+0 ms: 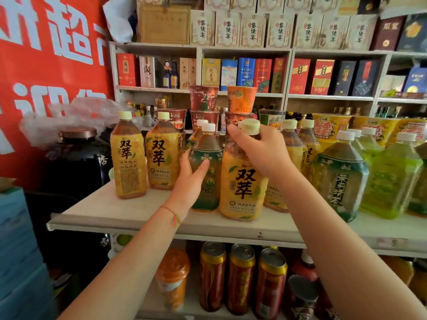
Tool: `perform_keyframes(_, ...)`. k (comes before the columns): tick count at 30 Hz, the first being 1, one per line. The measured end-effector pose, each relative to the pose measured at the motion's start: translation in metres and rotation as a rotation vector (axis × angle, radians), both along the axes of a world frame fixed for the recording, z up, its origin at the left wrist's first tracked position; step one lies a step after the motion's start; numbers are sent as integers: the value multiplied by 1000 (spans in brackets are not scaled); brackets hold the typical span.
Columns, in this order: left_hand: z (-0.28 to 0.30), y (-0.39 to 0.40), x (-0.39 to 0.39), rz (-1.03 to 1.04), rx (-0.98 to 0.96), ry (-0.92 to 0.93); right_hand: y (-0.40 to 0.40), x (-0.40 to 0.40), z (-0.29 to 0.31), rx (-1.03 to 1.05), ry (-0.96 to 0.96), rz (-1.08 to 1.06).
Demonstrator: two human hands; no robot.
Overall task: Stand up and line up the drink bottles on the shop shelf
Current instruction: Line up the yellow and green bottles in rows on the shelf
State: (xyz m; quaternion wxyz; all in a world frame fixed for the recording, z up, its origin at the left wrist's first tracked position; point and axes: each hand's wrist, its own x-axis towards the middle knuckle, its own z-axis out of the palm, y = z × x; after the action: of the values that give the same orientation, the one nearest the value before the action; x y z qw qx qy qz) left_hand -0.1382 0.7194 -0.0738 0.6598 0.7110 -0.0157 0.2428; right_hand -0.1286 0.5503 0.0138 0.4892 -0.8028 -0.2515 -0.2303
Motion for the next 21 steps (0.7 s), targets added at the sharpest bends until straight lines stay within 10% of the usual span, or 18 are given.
perform_keyframes(8,16,5,15,-77,110,143,-9,-3,7,7,198,126)
perform_keyframes(14,21,21,23,205,674,91,-2,1,-2,129,231,136)
perform_keyframes(21,17,38,12,16,423,91,3,-6,-30,359,212,112)
